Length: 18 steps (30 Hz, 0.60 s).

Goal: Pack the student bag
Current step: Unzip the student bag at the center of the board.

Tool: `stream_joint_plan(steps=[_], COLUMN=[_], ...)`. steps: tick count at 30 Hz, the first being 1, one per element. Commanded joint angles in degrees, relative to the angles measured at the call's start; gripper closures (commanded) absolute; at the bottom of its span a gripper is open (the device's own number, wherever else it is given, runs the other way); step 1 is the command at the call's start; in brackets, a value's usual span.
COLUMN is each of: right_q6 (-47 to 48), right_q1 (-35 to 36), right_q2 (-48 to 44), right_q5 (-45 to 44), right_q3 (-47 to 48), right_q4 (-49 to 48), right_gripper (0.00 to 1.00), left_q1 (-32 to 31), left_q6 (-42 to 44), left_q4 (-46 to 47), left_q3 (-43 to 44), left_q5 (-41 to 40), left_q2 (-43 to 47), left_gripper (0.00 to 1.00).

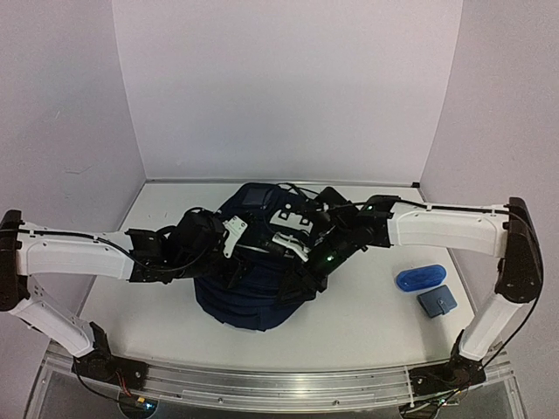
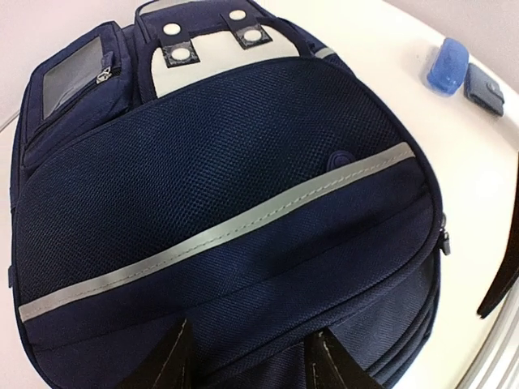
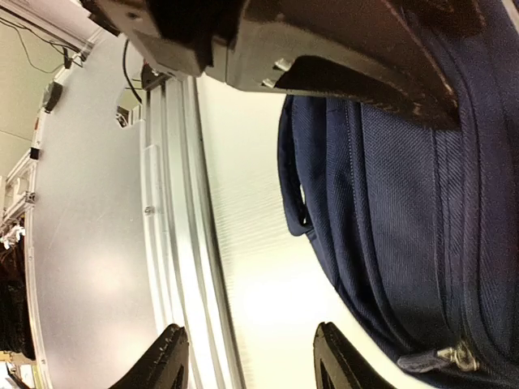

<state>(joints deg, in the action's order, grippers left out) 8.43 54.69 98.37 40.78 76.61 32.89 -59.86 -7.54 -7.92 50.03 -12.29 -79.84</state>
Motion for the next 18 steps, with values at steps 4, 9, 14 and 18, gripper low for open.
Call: stream_joint_plan(steps=[4, 9, 14, 18], right_q6=[-3.1, -5.6, -6.6, -8.0], right_q1=[-10.0, -15.3, -16.4, -16.6], right_q2=[-10.2, -9.5, -7.0, -4.6], right_q5=[5.0, -1.1, -2.1, 0.0], right_q3=[-1.2, -3.6, -4.6, -4.1], right_q4=[-0.3, -0.5, -1.1, -1.4], right_gripper=[0.45, 0.45, 0.44, 0.45], left_q1=[-8.6, -11.7, -15.8, -18.9], left_q6=[-8.7, -17.5, -25.0, -33.4], left_q4=[-2.7, -0.5, -2.9, -4.7], left_q3=[8.4, 11.3, 18.4, 22.2], left_q5=[-7.2, -8.5, -17.0, -22.6], left_q2=[-0.7, -5.9, -14.1, -19.3], left_gripper=[0.49, 0.48, 0.44, 0.45])
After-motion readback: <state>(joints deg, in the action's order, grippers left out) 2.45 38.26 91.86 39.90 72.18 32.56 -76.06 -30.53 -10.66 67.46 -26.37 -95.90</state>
